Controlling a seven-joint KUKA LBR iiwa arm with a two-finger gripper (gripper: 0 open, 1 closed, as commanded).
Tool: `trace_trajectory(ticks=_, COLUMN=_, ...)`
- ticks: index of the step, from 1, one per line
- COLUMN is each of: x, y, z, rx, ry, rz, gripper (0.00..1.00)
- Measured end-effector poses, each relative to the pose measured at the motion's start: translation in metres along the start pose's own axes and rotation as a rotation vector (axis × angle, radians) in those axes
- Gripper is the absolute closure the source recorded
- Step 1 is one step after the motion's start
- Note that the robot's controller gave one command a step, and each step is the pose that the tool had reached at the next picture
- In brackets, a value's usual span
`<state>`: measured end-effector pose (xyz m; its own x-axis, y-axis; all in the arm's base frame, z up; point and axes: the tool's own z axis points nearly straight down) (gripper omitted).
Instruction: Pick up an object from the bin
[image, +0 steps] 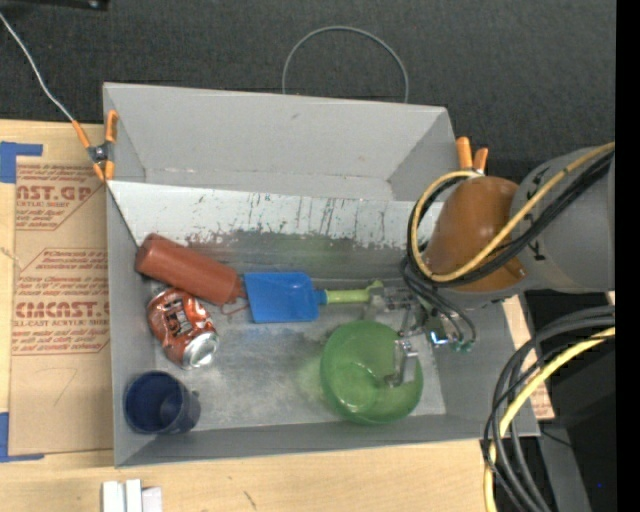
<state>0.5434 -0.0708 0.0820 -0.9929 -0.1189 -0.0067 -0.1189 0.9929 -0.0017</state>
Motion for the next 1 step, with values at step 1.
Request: trace_trajectory(ticks=1, x=-0.0185, y=0.0605, z=0.0095, rx=-0.003, ry=-0.001, rz=-0.195, gripper=1.00)
